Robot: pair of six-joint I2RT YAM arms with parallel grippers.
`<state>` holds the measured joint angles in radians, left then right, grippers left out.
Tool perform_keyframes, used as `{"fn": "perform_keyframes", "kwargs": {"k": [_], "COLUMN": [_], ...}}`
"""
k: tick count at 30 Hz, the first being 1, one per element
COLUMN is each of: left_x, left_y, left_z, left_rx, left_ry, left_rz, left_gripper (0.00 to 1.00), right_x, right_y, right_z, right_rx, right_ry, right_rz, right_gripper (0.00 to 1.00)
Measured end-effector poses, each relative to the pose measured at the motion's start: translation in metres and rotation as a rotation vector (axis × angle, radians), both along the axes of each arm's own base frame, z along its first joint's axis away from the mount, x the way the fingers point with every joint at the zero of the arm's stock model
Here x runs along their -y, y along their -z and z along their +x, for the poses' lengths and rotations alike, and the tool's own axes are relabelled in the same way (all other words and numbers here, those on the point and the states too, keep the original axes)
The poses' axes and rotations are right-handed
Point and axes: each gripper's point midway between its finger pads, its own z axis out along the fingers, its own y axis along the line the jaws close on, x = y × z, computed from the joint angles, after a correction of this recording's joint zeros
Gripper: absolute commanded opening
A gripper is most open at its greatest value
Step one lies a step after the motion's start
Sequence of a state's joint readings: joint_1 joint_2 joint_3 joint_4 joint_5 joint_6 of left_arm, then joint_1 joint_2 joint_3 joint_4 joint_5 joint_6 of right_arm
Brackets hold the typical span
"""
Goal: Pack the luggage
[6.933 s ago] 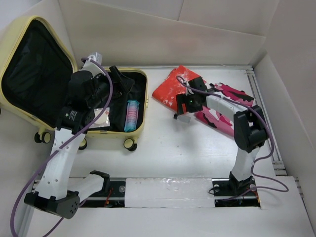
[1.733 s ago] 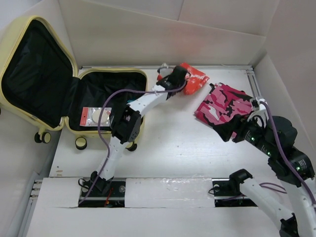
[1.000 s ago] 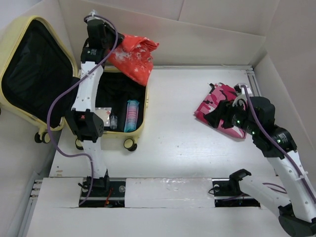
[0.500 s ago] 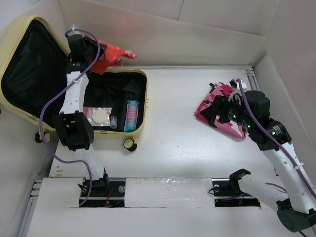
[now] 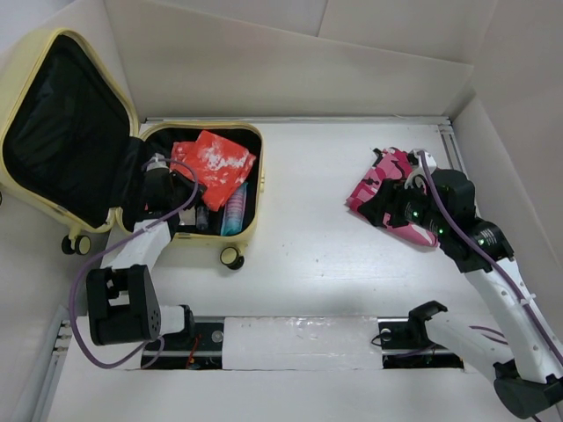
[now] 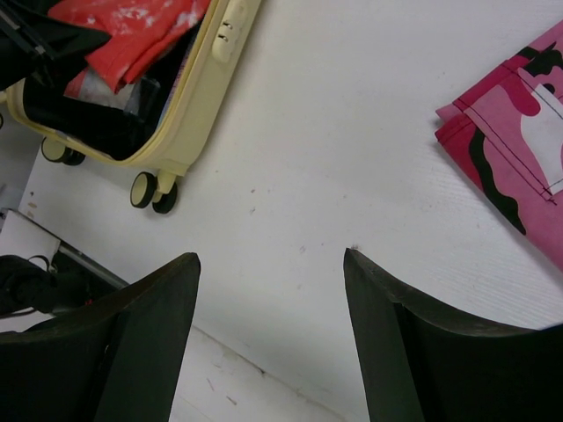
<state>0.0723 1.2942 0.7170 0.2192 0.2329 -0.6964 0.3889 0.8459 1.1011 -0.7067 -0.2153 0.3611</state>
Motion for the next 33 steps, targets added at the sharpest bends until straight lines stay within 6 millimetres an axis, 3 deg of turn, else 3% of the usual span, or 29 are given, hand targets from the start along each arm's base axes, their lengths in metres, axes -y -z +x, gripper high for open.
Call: {"fn": "perform_keyframes", "kwargs": {"k": [9,13,14,15,19,20,23,25,28,30,32,33], "left_x": [-0.007,-0.019,-0.023,-0.028,-0.042,-0.044,-0.040,-0.020,0.040,0.102,0.189,0.235], "left_y": [0.023,0.031,0.030,0.029,0.014,0.006,-0.039,-0.080,-0.133,-0.151,-0.165,-0.159], "left_z": [-0.014,-0.028,-0.032,-0.038,-0.057,-0.059,-0.058,-0.051,-0.036,-0.029,-0.034,-0.039], "left_rx": [-0.094,-0.155,-0.167,-0.178,-0.189,-0.175,-0.060,0.054,0.177,0.194,0.211,0.194], "left_ry": [-0.051,-0.124,-0.147,-0.171,-0.256,-0.268,-0.271,-0.208,-0.027,0.106,0.300,0.395], "left_rz": [0.020,0.047,0.057,0.072,0.105,0.110,0.108,0.086,0.043,0.049,0.038,0.037], "left_gripper": [0.00,0.34,0.47,0.53,0.68,0.69,0.71,0.71,0.71,0.71,0.73,0.73], "right_x": [0.000,0.001,0.001,0.001,0.001,0.002,0.006,0.010,0.018,0.024,0.030,0.033], "right_y": [0.001,0.001,0.002,0.002,0.007,0.009,0.017,0.025,0.034,0.033,0.021,0.011], "right_z": [0.000,0.000,-0.001,-0.001,0.001,0.002,0.010,0.017,0.029,0.034,0.038,0.039], "right_rx": [0.006,0.008,0.008,0.007,-0.009,-0.016,-0.038,-0.065,-0.111,-0.125,-0.110,-0.091], "right_ry": [-0.009,-0.015,-0.017,-0.018,-0.014,-0.009,0.020,0.045,0.095,0.131,0.165,0.182], "right_rz": [-0.009,-0.018,-0.019,-0.021,-0.034,-0.040,-0.064,-0.084,-0.105,-0.110,-0.104,-0.095], "right_gripper": [0.72,0.72,0.74,0.74,0.80,0.86,0.93,0.93,0.93,0.93,0.93,0.93]}}
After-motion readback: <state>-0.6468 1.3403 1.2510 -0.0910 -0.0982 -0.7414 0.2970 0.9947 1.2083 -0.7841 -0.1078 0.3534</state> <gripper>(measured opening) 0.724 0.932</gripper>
